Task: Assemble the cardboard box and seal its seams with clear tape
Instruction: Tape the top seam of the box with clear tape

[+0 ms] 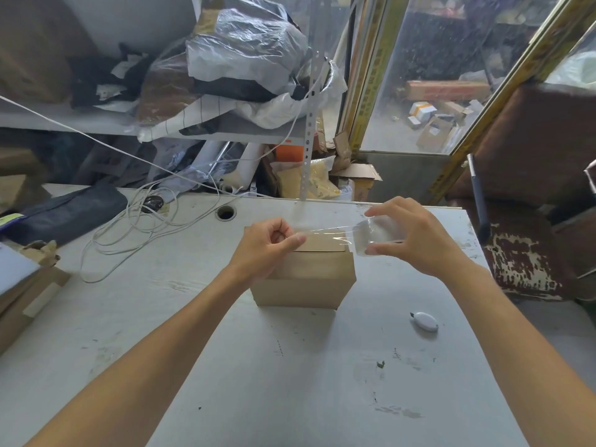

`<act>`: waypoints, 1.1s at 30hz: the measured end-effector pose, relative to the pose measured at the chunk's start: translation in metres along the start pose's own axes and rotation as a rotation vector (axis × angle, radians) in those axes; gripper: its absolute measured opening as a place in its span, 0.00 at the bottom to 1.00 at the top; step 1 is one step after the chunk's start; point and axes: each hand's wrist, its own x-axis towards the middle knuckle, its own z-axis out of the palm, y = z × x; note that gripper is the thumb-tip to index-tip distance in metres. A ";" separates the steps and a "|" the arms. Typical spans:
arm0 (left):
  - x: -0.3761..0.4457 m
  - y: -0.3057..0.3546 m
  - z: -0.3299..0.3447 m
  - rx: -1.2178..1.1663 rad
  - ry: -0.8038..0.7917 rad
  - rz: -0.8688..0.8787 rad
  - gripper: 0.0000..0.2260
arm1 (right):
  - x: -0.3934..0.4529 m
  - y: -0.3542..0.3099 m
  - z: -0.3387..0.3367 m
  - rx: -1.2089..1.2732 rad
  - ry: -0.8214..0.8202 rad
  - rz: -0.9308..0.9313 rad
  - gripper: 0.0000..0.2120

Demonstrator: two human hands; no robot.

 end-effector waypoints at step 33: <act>0.003 0.015 -0.009 -0.205 0.147 0.003 0.15 | 0.004 0.004 -0.064 0.104 -0.049 0.080 0.25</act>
